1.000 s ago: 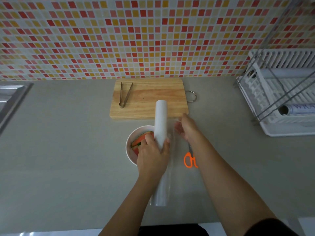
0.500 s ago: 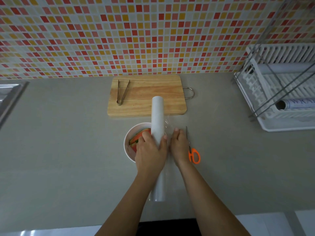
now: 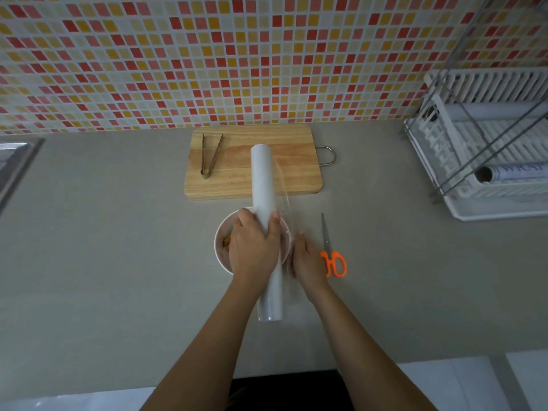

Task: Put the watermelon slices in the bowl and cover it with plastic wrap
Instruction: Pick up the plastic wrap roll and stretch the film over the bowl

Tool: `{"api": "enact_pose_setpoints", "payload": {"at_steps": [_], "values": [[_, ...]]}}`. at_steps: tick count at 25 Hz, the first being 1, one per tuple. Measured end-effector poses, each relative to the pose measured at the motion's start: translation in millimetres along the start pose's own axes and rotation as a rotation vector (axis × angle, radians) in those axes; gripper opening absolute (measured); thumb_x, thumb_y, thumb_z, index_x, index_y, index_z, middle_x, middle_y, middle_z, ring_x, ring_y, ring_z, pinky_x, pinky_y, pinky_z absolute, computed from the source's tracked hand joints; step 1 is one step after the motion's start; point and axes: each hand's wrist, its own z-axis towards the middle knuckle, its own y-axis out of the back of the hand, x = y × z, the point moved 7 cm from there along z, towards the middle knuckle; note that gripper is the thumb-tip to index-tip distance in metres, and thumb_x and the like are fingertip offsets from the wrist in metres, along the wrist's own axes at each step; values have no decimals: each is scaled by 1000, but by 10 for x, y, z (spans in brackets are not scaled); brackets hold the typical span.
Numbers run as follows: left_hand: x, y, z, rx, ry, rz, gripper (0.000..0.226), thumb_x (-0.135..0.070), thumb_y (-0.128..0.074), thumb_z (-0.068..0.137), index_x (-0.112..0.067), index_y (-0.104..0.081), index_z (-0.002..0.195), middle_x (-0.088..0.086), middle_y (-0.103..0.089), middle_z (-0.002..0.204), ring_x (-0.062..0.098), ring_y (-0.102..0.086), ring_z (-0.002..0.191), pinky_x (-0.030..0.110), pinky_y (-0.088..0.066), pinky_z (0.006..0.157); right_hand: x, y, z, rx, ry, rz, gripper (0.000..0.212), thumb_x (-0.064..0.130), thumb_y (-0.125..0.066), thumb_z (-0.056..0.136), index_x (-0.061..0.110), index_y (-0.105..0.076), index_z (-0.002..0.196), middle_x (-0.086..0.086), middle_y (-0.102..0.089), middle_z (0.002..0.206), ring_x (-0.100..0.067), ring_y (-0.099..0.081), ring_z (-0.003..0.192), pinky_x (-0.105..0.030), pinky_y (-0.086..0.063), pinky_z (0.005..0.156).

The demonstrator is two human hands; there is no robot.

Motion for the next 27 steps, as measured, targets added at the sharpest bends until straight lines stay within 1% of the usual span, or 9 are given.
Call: {"api": "enact_pose_setpoints", "payload": {"at_steps": [5, 8, 12, 16, 20, 22, 24, 25, 27], "values": [[-28, -44, 47, 9, -35, 2, 36, -48, -47, 91, -14, -38, 90, 12, -62, 88, 27, -61, 74, 32, -40, 56, -34, -10, -254, -11, -44, 164, 61, 57, -28, 92, 22, -49, 47, 5, -53, 43, -10, -53, 42, -23, -42, 44], [-34, -92, 45, 34, -41, 8, 36, -50, -46, 91, -15, -37, 90, 11, -62, 85, 27, -62, 70, 34, -46, 53, 13, 4, -310, -40, 75, 129, 53, 41, -35, 96, 22, -45, 48, 7, -51, 39, -6, -49, 37, -20, -39, 39], [-32, -99, 57, 57, -61, 6, 37, -50, -47, 91, -13, -39, 89, 10, -61, 82, 25, -61, 66, 35, -48, 53, -10, 43, -290, -96, 136, 53, 45, 28, -36, 99, 21, -40, 54, 6, -44, 41, -5, -43, 39, -22, -35, 44], [-25, -52, 110, 64, -85, -11, 37, -46, -49, 92, -10, -44, 87, 6, -58, 73, 12, -53, 55, 23, -34, 45, 5, 66, -306, -137, 217, -67, 44, 17, -37, 99, 25, -35, 55, 10, -37, 51, -2, -35, 50, -23, -25, 56], [-26, -10, 147, 65, -81, 8, 35, -44, -48, 93, -11, -45, 83, -3, -51, 65, 1, -44, 51, 15, -24, 44, -103, -26, -282, -123, 138, -85, 37, 21, -36, 99, 15, -47, 64, 8, -46, 57, -4, -42, 55, -25, -26, 57], [-20, -9, 139, 60, -73, 18, 36, -45, -48, 93, -10, -48, 85, -3, -51, 67, 6, -45, 53, 16, -25, 46, -169, -89, -228, -49, 69, -63, 41, 26, -34, 99, 17, -46, 61, 7, -49, 56, -7, -46, 54, -26, -32, 53], [-8, -8, 125, 37, -60, 26, 40, -46, -51, 91, -6, -54, 92, 4, -53, 80, 15, -46, 61, 21, -28, 52, -233, -98, -184, 9, -25, -8, 42, 24, -36, 96, 19, -45, 56, 7, -51, 49, -9, -49, 49, -22, -36, 45], [-3, -9, 118, 32, -56, 35, 42, -46, -52, 90, -5, -56, 95, 8, -54, 86, 17, -46, 65, 21, -28, 53, -251, -84, -153, 16, -66, 15, 38, 20, -36, 94, 17, -47, 58, 4, -54, 51, -14, -52, 52, -21, -38, 46], [4, -27, 100, 46, -53, 35, 44, -48, -51, 90, -4, -56, 96, 13, -59, 92, 20, -49, 69, 22, -29, 53, -237, -9, -56, -28, -116, 52, 30, 17, -36, 92, 8, -56, 72, -9, -64, 71, -26, -58, 69, -32, -46, 63]]}}
